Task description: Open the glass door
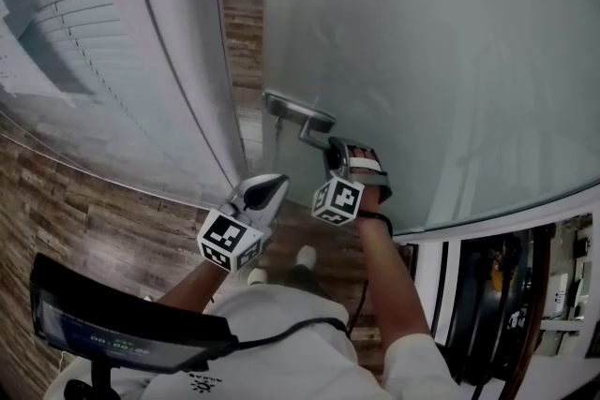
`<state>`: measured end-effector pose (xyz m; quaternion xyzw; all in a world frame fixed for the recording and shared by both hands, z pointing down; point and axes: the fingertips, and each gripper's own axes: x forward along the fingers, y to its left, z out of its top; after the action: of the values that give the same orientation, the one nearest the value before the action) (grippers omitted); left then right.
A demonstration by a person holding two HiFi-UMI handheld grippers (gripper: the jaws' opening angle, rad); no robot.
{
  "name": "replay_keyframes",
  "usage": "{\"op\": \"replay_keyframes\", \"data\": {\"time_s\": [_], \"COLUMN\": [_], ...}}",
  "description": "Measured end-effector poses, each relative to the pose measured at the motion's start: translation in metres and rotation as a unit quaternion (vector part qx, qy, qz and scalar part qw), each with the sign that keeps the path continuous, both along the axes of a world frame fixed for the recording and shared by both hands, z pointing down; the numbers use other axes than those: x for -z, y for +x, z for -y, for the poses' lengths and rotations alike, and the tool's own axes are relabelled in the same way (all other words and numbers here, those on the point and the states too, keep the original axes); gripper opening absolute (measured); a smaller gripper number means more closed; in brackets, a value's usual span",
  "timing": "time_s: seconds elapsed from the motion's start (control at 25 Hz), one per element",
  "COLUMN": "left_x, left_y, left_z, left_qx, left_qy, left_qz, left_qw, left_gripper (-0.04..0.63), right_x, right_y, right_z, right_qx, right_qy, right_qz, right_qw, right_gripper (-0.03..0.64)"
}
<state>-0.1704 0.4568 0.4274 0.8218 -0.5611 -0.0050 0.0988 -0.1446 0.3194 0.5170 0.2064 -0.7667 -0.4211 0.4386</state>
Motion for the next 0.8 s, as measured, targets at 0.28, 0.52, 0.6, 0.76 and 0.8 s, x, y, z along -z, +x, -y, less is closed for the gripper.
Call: {"op": "replay_keyframes", "data": {"time_s": [0.28, 0.52, 0.6, 0.76, 0.8], "left_x": [-0.015, 0.009, 0.01, 0.003, 0.0], "left_y": [-0.005, 0.019, 0.024, 0.014, 0.01], "left_z": [0.024, 0.061, 0.101, 0.125, 0.124], "left_qx": [0.05, 0.103, 0.119, 0.142, 0.145], "left_qy": [-0.002, -0.011, -0.023, -0.023, -0.019], "left_qz": [-0.004, 0.003, 0.006, 0.013, 0.016], "left_qw": [0.9987, 0.9946, 0.9926, 0.9895, 0.9891], "left_gripper": [0.006, 0.006, 0.006, 0.006, 0.006], "right_x": [-0.012, 0.014, 0.013, 0.006, 0.003], "right_y": [-0.013, 0.0, 0.004, -0.009, -0.014], "right_z": [0.008, 0.047, 0.087, 0.111, 0.111], "right_qx": [0.01, 0.038, 0.044, 0.051, 0.053], "right_qy": [0.001, -0.016, -0.03, -0.041, -0.04], "right_qz": [0.008, 0.028, 0.031, 0.039, 0.043], "right_qw": [1.0, 0.999, 0.998, 0.997, 0.997], "right_gripper": [0.098, 0.095, 0.092, 0.087, 0.086]}}
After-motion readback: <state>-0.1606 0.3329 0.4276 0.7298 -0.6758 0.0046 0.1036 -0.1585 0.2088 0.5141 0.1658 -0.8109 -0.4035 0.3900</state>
